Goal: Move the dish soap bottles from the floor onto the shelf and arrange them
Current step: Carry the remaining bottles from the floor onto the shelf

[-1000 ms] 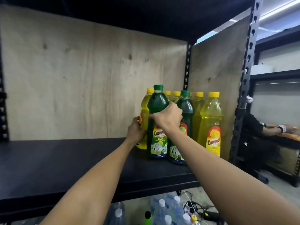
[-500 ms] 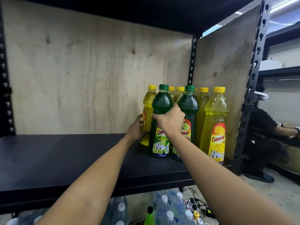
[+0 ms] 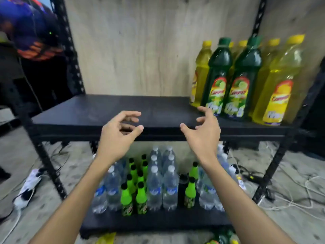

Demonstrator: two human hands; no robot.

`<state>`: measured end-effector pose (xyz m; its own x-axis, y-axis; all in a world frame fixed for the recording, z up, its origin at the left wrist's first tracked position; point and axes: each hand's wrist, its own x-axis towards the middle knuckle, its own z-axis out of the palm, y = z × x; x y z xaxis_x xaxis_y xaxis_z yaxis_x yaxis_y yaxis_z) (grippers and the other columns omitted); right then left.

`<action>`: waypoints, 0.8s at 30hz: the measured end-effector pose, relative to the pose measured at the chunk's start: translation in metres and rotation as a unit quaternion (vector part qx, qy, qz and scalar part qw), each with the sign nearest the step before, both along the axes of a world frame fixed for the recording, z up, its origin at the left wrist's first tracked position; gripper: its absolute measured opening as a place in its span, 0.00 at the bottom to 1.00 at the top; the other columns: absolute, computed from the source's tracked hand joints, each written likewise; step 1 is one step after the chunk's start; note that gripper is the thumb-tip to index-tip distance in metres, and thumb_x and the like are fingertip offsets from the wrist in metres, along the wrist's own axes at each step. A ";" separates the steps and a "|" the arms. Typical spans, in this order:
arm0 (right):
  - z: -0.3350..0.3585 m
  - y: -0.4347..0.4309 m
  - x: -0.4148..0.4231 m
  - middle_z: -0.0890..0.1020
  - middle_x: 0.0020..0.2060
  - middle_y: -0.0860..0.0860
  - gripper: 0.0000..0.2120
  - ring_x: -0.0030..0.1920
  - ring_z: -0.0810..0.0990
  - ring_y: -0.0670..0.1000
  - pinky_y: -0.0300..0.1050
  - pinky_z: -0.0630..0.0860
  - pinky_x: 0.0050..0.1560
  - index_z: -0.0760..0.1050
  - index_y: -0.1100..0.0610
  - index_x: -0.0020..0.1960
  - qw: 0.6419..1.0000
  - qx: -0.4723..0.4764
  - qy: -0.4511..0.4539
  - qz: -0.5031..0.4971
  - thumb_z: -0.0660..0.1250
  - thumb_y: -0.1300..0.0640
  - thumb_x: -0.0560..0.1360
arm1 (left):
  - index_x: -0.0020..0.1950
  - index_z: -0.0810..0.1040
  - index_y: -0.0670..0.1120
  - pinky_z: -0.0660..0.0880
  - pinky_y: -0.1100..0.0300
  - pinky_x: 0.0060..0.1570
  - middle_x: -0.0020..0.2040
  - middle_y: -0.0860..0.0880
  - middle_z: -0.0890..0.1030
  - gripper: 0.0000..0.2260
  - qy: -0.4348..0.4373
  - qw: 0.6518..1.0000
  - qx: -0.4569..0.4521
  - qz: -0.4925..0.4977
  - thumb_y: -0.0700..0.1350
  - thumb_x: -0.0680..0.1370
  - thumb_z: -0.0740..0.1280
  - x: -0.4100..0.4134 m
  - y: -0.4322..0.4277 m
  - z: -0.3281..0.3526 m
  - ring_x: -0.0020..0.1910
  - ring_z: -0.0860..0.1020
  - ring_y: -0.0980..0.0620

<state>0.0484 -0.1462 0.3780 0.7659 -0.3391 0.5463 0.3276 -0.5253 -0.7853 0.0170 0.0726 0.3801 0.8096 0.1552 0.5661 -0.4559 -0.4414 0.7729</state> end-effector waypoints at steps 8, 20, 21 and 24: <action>-0.259 0.122 -0.097 0.81 0.35 0.46 0.21 0.46 0.83 0.51 0.43 0.76 0.49 0.79 0.51 0.53 0.880 -0.006 0.436 0.187 0.80 0.49 0.63 | 0.48 0.79 0.47 0.77 0.62 0.43 0.37 0.51 0.80 0.10 0.202 0.939 -0.101 0.261 0.33 0.72 0.72 -0.104 0.124 -0.236 0.37 0.78 0.51; -0.470 0.177 -0.082 0.83 0.55 0.57 0.19 0.53 0.82 0.57 0.43 0.76 0.48 0.76 0.56 0.51 0.764 -0.016 0.640 0.085 0.79 0.50 0.66 | 0.70 0.70 0.41 0.73 0.53 0.61 0.65 0.39 0.76 0.37 0.632 0.742 0.175 0.140 0.54 0.66 0.78 -0.062 0.218 -0.485 0.65 0.75 0.41; -0.480 0.175 -0.078 0.83 0.54 0.57 0.19 0.51 0.82 0.57 0.43 0.77 0.46 0.76 0.55 0.51 0.761 -0.023 0.643 0.080 0.79 0.50 0.66 | 0.71 0.67 0.41 0.73 0.52 0.62 0.66 0.39 0.75 0.39 0.642 0.729 0.197 0.134 0.56 0.66 0.77 -0.055 0.214 -0.498 0.65 0.74 0.40; -0.499 0.174 -0.063 0.83 0.53 0.57 0.20 0.48 0.82 0.57 0.41 0.74 0.42 0.76 0.54 0.52 0.755 -0.025 0.650 0.079 0.79 0.50 0.66 | 0.77 0.58 0.41 0.72 0.49 0.65 0.69 0.39 0.70 0.47 0.676 0.689 0.240 0.106 0.58 0.67 0.77 -0.042 0.201 -0.530 0.68 0.71 0.39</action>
